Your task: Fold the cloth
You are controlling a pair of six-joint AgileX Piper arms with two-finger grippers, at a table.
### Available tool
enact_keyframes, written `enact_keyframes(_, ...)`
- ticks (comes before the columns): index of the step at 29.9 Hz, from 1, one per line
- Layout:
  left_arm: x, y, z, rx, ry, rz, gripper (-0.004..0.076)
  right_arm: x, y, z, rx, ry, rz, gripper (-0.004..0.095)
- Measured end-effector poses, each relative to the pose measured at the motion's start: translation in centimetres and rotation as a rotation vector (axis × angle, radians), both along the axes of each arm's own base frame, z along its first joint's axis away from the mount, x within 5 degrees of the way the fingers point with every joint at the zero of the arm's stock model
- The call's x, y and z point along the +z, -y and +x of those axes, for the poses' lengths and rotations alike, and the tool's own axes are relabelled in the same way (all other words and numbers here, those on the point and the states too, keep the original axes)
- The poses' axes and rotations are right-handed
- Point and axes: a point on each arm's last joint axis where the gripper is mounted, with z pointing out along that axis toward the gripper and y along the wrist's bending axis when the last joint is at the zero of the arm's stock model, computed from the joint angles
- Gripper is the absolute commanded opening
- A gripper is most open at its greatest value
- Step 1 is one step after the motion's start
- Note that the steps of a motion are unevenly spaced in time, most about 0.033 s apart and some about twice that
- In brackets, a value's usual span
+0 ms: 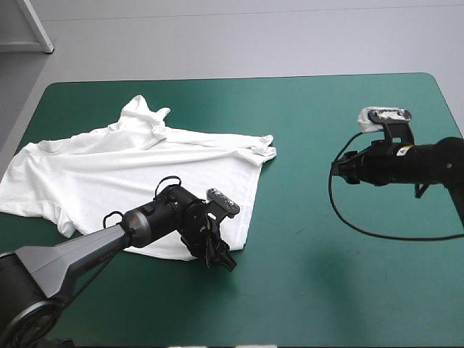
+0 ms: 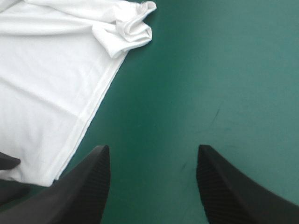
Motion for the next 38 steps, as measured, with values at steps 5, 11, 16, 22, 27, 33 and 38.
enact_keyframes(5,-0.7,1.5,-0.7,-0.048,0.035,0.067,0.0010,0.0,-0.7,3.8,0.037,-0.003,0.051,0.0522)
enact_keyframes(11,-1.1,3.5,-1.8,-0.078,0.079,0.070,-0.0010,-1.3,-3.6,8.1,0.111,-0.002,0.055,0.0522)
enact_keyframes(16,-1.0,4.1,-2.2,-0.056,0.092,0.045,-0.0010,-3.2,-7.4,11.7,0.190,-0.030,0.059,0.0522)
enact_keyframes(22,-1.0,4.2,-2.2,-0.041,0.089,0.044,-0.0010,-6.4,-10.7,16.5,0.233,-0.048,0.048,0.0522)
enact_keyframes(27,-1.1,4.2,-2.2,-0.031,0.087,0.044,-0.0010,-9.4,-11.7,20.1,0.206,-0.074,0.027,0.0522)
enact_keyframes(33,-1.1,4.2,-2.2,-0.019,0.086,0.042,-0.0010,-12.6,-11.9,22.5,0.163,-0.113,-0.020,0.0522)
enact_keyframes(38,-1.1,4.2,-2.2,-0.019,0.086,0.042,-0.0010,-15.3,-12.2,23.5,0.152,-0.151,-0.017,0.0521)
